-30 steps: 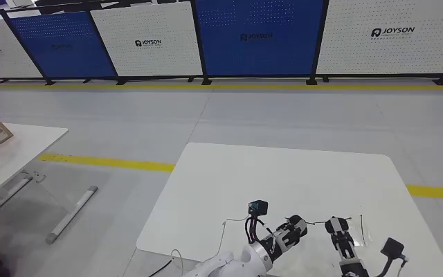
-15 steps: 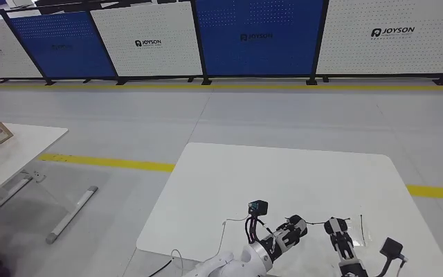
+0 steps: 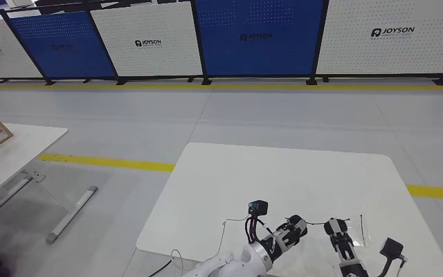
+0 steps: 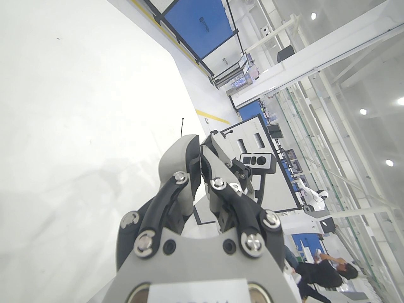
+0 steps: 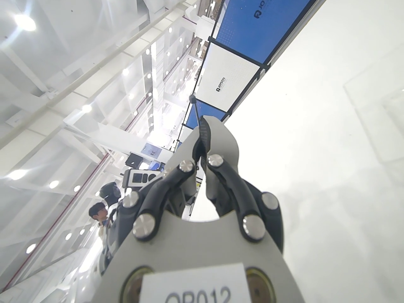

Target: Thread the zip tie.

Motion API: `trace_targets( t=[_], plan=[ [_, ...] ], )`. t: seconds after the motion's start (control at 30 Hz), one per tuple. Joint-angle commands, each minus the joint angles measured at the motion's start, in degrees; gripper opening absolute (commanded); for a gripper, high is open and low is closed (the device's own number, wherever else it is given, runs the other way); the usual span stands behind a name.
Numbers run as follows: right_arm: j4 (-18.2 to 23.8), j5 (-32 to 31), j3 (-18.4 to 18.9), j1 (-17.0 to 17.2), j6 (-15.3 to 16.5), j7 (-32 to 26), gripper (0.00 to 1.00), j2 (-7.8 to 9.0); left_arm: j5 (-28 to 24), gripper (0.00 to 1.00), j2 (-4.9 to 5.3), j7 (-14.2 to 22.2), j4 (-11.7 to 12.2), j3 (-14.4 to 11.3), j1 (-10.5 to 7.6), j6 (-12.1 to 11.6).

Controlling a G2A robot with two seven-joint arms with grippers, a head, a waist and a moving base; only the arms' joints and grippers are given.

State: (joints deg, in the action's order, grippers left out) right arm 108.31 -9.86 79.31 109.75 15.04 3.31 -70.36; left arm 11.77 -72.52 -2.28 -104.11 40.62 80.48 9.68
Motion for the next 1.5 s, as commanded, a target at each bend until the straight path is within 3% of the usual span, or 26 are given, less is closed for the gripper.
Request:
trace_targets(
  t=[0.0,0.87,1.33,1.47],
  plan=[
    [0.1,0.2,0.1,0.1,-0.2,-0.3,0.0,-0.02,0.0,0.0,0.0,0.0,0.0,0.0,0.0,0.0],
    [-0.1,0.4,-0.4,-0.7,-2.3,-1.6,0.0,-0.36,0.0,0.0,0.0,0.0,0.0,0.0,0.0,0.0],
    [-0.3,5.4,0.6,-0.6,-1.3,-5.2,0.0,-0.39,0.0,0.0,0.0,0.0,0.0,0.0,0.0,0.0],
    [-0.6,7.1,1.0,-0.7,-0.9,-6.4,0.0,-0.39,-2.0,0.0,-0.18,0.4,0.3,0.2,0.25,-2.1]
  ],
)
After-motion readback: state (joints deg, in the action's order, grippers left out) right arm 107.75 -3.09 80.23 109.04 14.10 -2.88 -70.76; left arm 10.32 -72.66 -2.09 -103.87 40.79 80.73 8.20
